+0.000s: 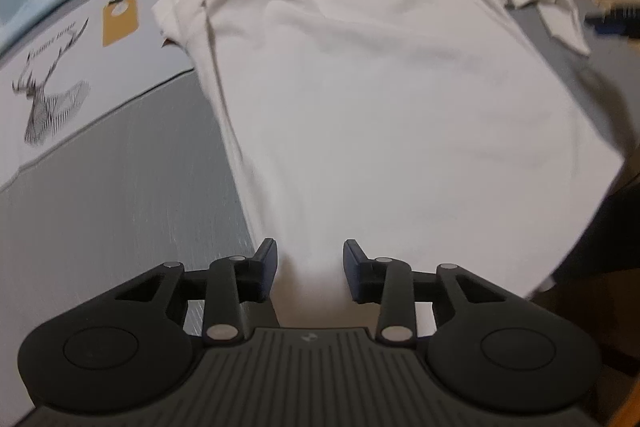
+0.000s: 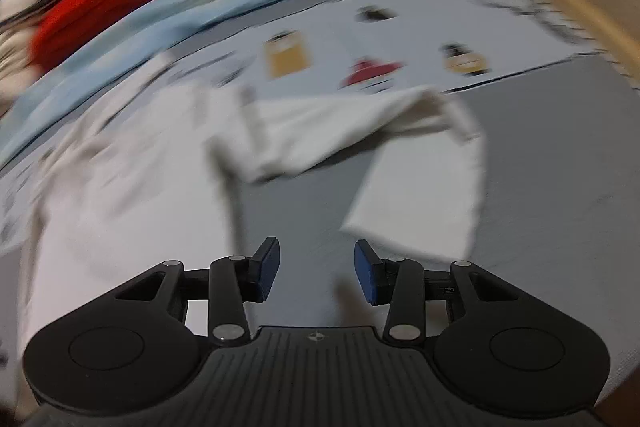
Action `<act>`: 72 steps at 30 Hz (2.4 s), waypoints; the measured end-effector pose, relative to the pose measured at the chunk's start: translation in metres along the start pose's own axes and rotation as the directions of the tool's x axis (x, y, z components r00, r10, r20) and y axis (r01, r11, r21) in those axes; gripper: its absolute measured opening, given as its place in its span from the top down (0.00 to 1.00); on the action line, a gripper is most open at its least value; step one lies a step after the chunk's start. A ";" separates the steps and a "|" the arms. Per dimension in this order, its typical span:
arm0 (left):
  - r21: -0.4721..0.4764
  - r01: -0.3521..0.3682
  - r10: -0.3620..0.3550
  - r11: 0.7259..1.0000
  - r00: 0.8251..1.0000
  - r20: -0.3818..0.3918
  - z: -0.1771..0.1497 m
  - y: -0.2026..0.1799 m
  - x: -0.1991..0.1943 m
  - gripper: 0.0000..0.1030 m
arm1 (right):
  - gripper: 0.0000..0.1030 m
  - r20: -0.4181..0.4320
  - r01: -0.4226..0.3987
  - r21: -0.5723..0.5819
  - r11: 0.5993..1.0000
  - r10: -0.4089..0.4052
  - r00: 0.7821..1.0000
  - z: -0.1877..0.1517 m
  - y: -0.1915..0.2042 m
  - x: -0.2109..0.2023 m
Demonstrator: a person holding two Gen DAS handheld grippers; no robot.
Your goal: Fold small clothes
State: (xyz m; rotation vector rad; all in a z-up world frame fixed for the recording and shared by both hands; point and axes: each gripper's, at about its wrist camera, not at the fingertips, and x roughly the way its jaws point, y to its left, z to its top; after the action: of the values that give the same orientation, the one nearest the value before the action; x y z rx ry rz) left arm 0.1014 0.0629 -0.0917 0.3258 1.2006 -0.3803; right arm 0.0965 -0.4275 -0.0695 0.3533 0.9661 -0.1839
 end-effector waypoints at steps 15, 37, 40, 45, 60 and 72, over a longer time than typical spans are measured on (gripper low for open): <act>-0.073 -0.045 0.052 0.996 0.994 0.096 0.088 -0.009 0.012 0.58 | 0.54 0.131 -0.073 0.535 0.841 0.002 0.991 0.063 -0.098 0.067; -0.071 -0.085 0.090 0.994 0.993 0.073 0.124 -0.003 0.036 0.58 | 0.94 0.607 -0.098 0.366 0.925 -0.158 0.779 0.129 -0.130 0.047; -0.064 -0.075 0.079 0.995 0.994 0.072 0.129 -0.008 0.039 0.58 | 0.90 0.409 0.028 0.483 0.875 -0.254 0.876 0.111 -0.163 0.094; -0.047 -0.067 0.070 0.997 0.996 0.063 0.132 -0.015 0.045 0.58 | 0.83 0.229 0.019 0.665 0.746 -0.227 0.947 0.083 -0.214 0.134; -0.029 -0.098 0.099 0.995 0.995 0.014 0.131 -0.011 0.061 0.58 | 0.96 0.369 -0.015 0.732 0.681 -0.378 0.849 0.105 -0.272 0.134; -0.065 -0.071 0.075 0.995 0.996 0.049 0.135 -0.010 0.054 0.58 | 0.62 0.012 0.455 0.756 0.471 -0.704 0.710 0.105 -0.242 0.122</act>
State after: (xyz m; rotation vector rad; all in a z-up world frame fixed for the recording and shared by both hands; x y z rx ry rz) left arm 0.2271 -0.0115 -0.0989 0.3027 1.1446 -0.2852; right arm 0.1715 -0.6908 -0.1676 0.6653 0.6028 -1.2781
